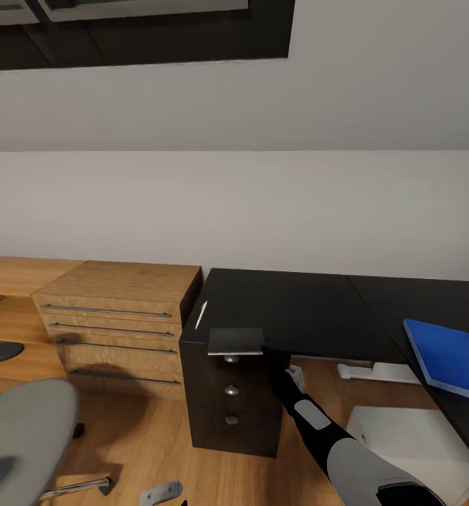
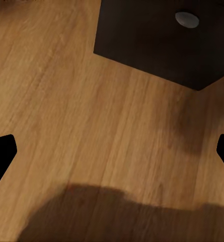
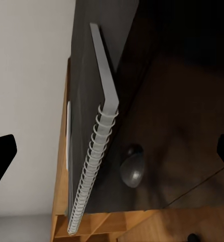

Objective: In the bedroom, organize the workspace by keeping the computer under the desk, ensuring the monitor is on the desk, placing the keyboard on the desk next to the monitor, placing the mouse on the desk next to the keyboard, moving the folder from the swivel chair onto the desk next to the mouse, stacking the notebook on top of the folder with the pen on top of the notebook, and positioning the swivel chair next to the desk.

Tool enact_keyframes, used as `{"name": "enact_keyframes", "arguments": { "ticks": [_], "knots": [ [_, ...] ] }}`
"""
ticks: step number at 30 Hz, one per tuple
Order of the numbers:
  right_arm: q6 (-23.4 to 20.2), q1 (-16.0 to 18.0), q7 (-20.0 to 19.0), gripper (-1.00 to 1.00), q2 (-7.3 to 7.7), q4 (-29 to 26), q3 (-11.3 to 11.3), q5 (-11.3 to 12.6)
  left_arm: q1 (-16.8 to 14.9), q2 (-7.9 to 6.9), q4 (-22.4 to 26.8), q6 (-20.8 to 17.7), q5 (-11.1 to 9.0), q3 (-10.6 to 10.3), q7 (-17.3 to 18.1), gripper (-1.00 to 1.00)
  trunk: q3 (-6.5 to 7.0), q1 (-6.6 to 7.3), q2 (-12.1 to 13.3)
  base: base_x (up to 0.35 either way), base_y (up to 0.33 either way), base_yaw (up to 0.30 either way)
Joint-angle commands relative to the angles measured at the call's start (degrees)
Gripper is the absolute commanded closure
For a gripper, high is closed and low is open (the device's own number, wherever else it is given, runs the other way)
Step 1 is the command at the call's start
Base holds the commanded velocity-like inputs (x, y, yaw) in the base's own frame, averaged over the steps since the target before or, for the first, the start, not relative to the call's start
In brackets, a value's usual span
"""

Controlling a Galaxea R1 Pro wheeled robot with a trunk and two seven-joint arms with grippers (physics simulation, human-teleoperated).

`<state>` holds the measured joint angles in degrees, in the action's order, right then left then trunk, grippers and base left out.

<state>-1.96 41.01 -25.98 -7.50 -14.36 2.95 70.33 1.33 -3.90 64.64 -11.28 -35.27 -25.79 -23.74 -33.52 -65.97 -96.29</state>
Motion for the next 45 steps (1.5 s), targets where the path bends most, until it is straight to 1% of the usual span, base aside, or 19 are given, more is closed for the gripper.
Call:
{"name": "enact_keyframes", "arguments": {
  "ticks": [1, 14, 45],
  "knots": [
    [-0.1, 0.0, -0.1, -1.0, 0.02, 0.0, 0.3, 0.6, 0.0, -0.06, 0.1, -0.1, -0.4, -0.1, -0.4, -1.0, -0.05, 0.0, 0.0, 0.073, 0.0, 0.0],
    [-0.1, 0.0, 0.8, -1.0, 0.03, 0.0, 0.3, 0.6, 0.0, -0.06, 0.1, -0.1, -0.4, -0.2, -0.4, -1.0, -0.05, 0.0, 0.0, 0.136, 0.0, 0.0],
    [-0.2, 0.0, 0.9, -1.0, -0.08, 0.0, 0.4, 0.7, 0.0, -0.06, 0.1, -0.1, -0.5, -0.1, -0.4, -1.0, -0.05, 0.0, 0.0, 0.005, 0.0, 0.0]
  ]
}}
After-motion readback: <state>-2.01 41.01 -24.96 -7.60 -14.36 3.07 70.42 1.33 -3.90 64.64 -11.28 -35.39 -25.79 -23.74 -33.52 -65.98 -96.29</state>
